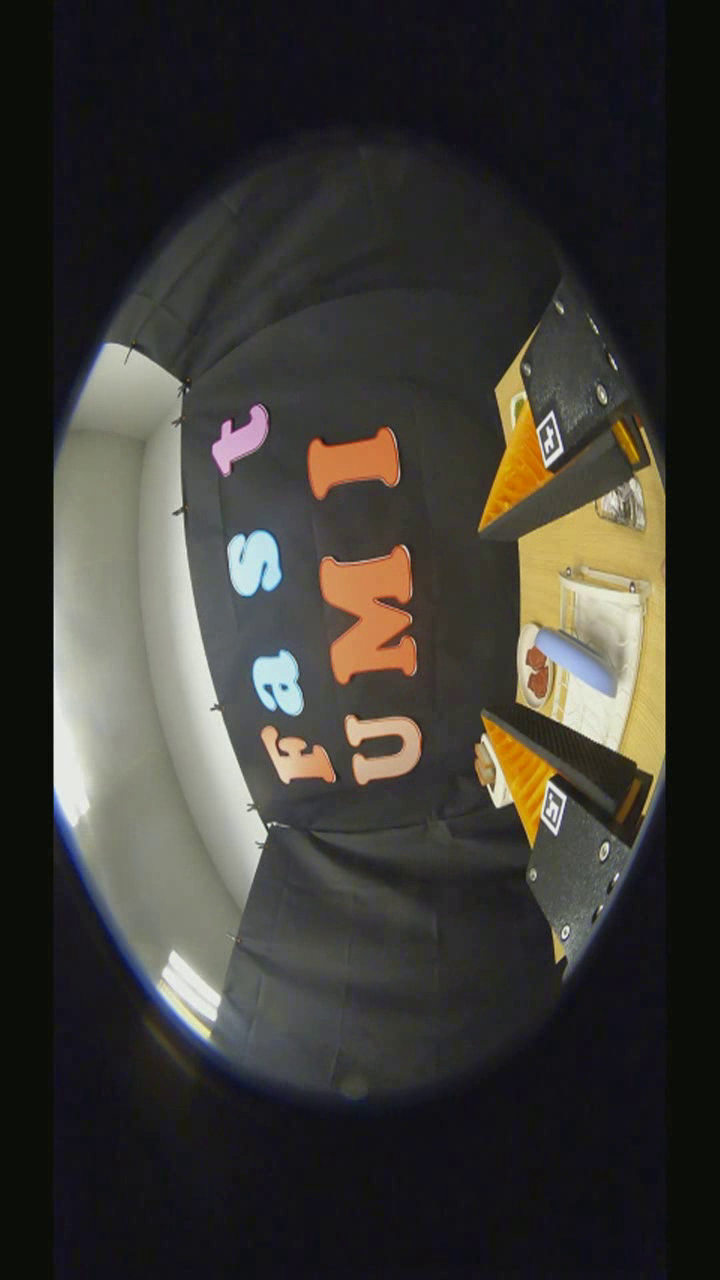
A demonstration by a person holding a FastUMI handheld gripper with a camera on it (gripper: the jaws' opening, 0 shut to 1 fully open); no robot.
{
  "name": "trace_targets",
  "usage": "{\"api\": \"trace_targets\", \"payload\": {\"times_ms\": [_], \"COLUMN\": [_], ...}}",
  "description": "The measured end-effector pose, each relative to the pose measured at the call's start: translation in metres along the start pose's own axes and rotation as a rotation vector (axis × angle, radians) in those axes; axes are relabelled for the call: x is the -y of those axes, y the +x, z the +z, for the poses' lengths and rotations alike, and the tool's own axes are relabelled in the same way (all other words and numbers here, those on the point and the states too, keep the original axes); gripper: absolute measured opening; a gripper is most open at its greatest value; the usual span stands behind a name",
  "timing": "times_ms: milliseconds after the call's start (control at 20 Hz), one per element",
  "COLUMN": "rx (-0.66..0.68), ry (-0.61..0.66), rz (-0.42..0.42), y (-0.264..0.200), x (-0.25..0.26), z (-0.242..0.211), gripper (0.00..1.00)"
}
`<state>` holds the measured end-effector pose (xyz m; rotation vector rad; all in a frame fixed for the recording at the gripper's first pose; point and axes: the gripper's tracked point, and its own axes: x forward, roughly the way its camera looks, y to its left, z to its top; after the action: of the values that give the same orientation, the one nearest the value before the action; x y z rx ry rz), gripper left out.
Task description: Take the plate from the dish rack, then take the spoon from the basket and place it into the plate.
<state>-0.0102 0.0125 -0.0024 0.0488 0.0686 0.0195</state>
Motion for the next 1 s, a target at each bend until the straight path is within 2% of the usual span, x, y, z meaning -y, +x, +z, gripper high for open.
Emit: {"api": "trace_targets", "payload": {"times_ms": [200,500,750,900,1000], "rx": [-0.025,-0.057,-0.073,-0.149,-0.161], "ry": [-0.015,-0.079,-0.102,-0.069,-0.094], "rz": [0.033,0.033,0.001,0.001,-0.008], "y": [-0.011,-0.014,0.01,0.026,0.038], "x": [-0.014,-0.023,-0.013,-0.012,-0.009], "z": [-0.001,-0.012,-0.016,-0.03,-0.027], "gripper": [0.97,0.98,0.97,0.97,0.98]}}
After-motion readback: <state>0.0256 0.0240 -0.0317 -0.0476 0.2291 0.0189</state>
